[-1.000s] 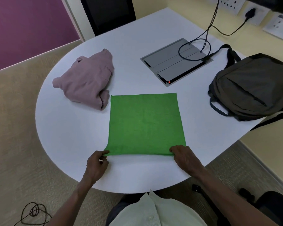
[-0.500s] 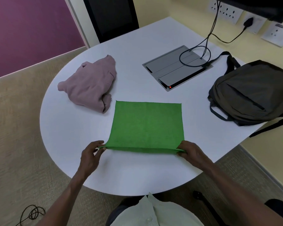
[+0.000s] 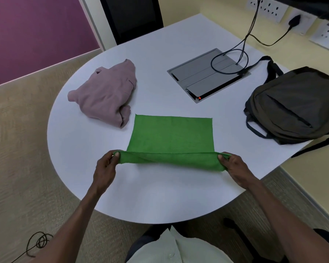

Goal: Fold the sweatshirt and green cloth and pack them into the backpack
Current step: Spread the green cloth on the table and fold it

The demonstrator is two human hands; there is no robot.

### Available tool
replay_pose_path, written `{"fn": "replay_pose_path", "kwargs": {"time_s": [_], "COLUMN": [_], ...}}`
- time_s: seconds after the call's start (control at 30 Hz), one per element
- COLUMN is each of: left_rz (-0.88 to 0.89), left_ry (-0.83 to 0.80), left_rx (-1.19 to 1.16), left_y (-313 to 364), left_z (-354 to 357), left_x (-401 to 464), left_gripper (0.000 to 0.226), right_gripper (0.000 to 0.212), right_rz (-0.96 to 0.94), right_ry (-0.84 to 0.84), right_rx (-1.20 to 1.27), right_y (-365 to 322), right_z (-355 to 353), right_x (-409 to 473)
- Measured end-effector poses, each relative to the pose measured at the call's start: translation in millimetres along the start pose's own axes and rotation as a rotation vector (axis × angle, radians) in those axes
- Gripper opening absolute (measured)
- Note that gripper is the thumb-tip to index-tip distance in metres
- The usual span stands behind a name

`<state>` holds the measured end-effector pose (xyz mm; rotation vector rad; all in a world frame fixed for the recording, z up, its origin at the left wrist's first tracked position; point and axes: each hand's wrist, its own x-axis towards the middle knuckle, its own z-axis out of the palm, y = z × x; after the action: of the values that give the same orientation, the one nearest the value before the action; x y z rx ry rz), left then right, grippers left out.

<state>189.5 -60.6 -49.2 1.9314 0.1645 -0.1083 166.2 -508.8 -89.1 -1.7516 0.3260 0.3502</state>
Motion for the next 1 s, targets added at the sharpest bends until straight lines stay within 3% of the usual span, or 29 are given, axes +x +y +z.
{"fn": "replay_pose_path", "kwargs": {"time_s": [0.1,0.17,0.27,0.37,0.5,0.6,0.77,1.0], "left_rz": [0.031,0.001,-0.090,-0.173,-0.201,-0.175,-0.216,-0.265], "left_ry": [-0.032,-0.057,-0.102,-0.112,-0.055,-0.016,-0.010,0.009], "left_rx": [0.010,0.017,-0.010,-0.037,-0.011,0.057,0.043,0.117], "left_y": [-4,-8,-13,-12,-12,-17,-39,-40], "left_z": [-4,-6,-5,1,12,21,32,53], "left_x": [-1,-4,-6,-3,15,38,89,127], "left_gripper": [0.038,0.037,0.029,0.028,0.025,0.025,0.058,0.044], "right_gripper": [0.058,0.074,0.051,0.057,0.030,0.037,0.044,0.042], "right_rz": [0.078,0.118,0.142,0.142,0.132,0.119,0.122,0.239], "right_ry": [-0.043,-0.077,-0.081,-0.034,0.077,0.209,0.369,0.355], "right_rx": [0.208,0.222,0.188,0.185,0.131,-0.024,-0.200,-0.348], "right_y": [-1,-1,3,1,-2,-1,4,9], "right_z": [4,7,8,11,19,21,22,23], "right_x": [-4,-9,-11,-6,8,25,60,96]}}
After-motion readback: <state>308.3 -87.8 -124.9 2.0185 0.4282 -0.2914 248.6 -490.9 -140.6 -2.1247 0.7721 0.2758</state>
